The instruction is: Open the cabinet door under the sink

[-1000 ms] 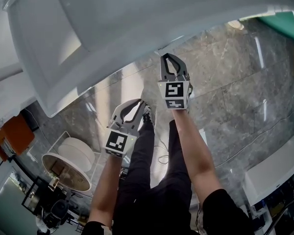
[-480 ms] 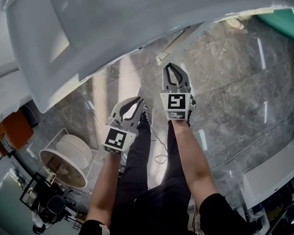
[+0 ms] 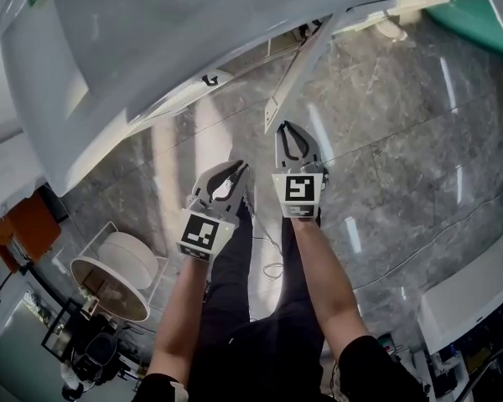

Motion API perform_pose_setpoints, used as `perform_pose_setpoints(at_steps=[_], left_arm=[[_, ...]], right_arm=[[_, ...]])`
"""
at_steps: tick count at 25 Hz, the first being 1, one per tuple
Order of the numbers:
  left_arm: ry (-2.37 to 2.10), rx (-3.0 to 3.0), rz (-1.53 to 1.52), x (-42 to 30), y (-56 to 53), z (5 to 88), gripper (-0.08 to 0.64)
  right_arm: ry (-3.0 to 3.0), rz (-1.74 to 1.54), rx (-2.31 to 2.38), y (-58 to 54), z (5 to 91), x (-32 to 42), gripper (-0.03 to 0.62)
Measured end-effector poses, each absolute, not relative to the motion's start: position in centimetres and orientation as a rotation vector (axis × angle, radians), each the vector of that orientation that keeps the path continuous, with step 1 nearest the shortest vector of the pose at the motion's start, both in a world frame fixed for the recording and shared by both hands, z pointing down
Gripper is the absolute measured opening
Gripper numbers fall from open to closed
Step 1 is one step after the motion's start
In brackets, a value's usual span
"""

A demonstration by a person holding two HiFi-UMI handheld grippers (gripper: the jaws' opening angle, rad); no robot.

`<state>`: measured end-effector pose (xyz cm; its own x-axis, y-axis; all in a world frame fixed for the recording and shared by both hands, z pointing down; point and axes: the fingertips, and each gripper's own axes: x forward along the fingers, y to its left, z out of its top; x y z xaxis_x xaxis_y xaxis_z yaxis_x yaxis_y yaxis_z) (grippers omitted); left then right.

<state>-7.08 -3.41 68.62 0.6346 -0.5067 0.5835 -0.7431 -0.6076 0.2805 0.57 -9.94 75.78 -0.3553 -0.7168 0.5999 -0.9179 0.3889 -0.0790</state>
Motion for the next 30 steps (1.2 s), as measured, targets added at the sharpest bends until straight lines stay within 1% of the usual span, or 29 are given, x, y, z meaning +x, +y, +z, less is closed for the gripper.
perform_pose_setpoints(at_steps=[6,11,20,30], left_arm=[[-0.931,2.371,0.641,-3.9,-3.1,68.6,0.038],[-0.89,2.39,0.65,-1.4,-3.0,68.8,0.038],[-0.845,2.42,0.607,4.3,-3.2,67.7,0.038],[-0.802,2.44,0.626,9.0,-4.5,67.4,0.038]], right_arm=[[-2.187,0.559,1.37,-8.6,75.9,3.6,0.092],[-2.132,0.583,1.439,-7.6,76.2,8.2,0.087],[-2.15,0.476,1.272,-8.5,76.5,17.8,0.083],[-2.209,0.443,1.116,-11.1,76.9,23.6,0.077]])
